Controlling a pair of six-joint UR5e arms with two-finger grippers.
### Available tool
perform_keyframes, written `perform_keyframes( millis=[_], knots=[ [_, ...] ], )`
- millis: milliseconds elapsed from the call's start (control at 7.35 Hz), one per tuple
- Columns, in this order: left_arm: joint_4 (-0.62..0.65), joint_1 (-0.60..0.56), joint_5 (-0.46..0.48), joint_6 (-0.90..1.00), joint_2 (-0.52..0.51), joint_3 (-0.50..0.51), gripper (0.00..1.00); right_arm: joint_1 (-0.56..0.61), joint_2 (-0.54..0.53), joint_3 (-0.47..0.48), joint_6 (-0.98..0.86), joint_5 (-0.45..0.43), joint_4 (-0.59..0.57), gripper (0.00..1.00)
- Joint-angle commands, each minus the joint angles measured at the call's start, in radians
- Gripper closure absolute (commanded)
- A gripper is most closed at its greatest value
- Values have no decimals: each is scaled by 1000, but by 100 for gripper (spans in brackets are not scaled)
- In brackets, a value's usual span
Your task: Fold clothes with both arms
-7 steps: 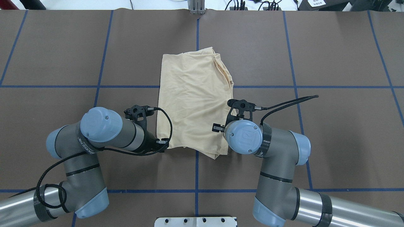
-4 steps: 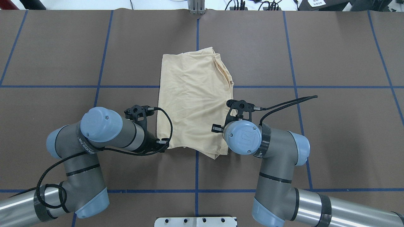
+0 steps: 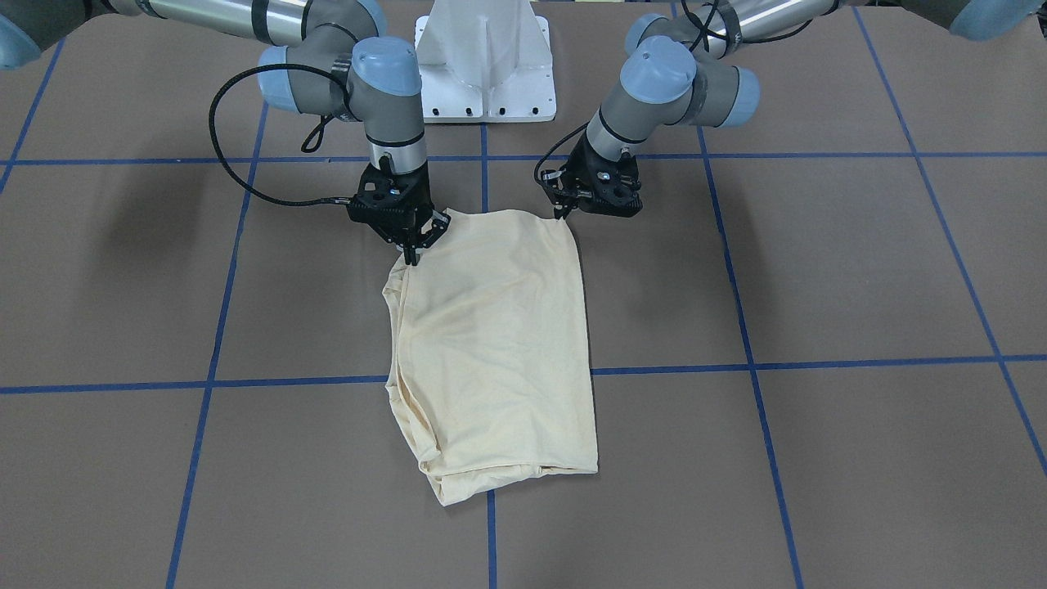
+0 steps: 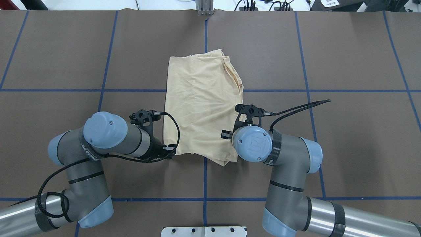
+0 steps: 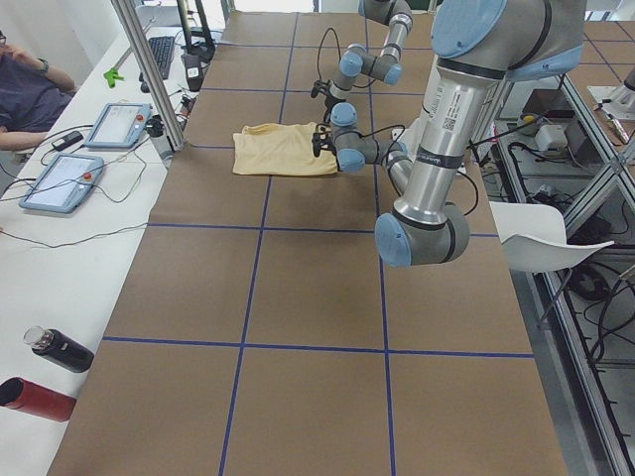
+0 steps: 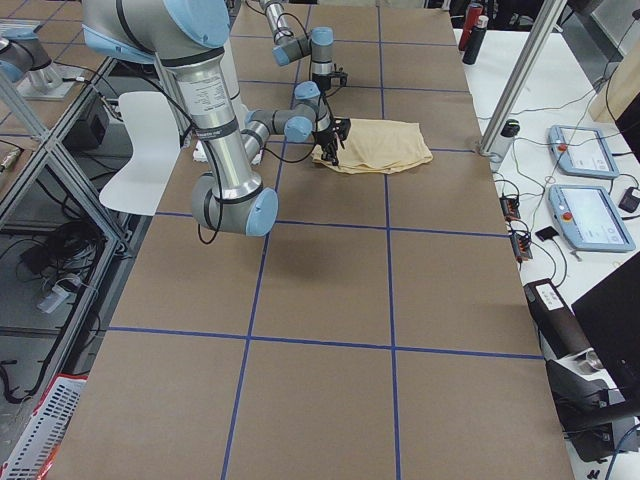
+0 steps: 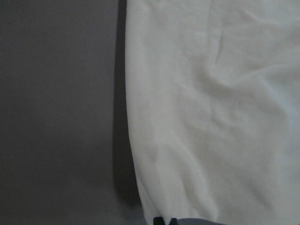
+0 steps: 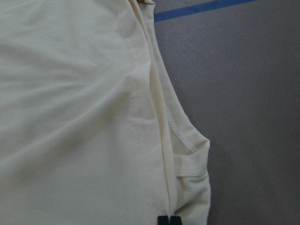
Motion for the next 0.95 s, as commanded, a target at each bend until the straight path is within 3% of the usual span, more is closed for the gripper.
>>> perform_keyframes(
  millis=[0,136,272,408,816],
  knots=[
    [2,0,0,0,0,-5,100,0,-3,4,-5,0,0,100],
    [0,0,0,0,0,-5,100,1,-3,5,-44,0,-2,97],
    [0,0,-2,0,1,-5,100,1,-7,1,-73,-1,-2,66],
    [0,0,0,0,0,-5,100,1,-9,1,-74,-2,-2,51],
    [0,0,0,0,-2,-5,100,0,-9,-4,-72,-2,-3,50]
  ],
)
